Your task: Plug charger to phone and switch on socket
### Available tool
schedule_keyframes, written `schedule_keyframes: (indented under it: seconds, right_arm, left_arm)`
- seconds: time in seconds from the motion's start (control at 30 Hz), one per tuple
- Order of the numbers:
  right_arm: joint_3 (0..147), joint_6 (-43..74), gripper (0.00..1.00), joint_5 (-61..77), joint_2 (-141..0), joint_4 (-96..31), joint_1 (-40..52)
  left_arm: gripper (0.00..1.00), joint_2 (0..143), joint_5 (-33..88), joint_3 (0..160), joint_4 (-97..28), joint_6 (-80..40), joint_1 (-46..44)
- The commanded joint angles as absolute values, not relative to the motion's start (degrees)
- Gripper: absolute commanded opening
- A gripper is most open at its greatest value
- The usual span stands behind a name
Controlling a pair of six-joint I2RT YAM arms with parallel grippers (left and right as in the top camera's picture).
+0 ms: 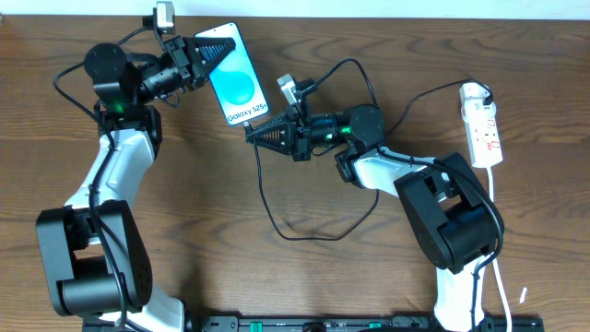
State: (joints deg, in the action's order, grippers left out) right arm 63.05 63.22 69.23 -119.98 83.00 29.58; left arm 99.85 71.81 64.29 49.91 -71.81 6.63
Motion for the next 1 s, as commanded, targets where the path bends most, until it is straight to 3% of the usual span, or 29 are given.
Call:
schedule_keyframes:
  seconds: [0.0, 0.97]
  right_arm:
    - [63.64, 63.86, 0.01, 67.68, -120.42, 83.11, 29.56]
    - [63.64, 64.25, 0.01, 68.07, -120.42, 82.91, 28.49]
  left_arm:
    - [0.07, 98.48, 72.84, 64.62, 50.52, -72.07, 6.46]
    - [0.07, 98.48, 74.41, 64.62, 50.52, -72.10, 7.35]
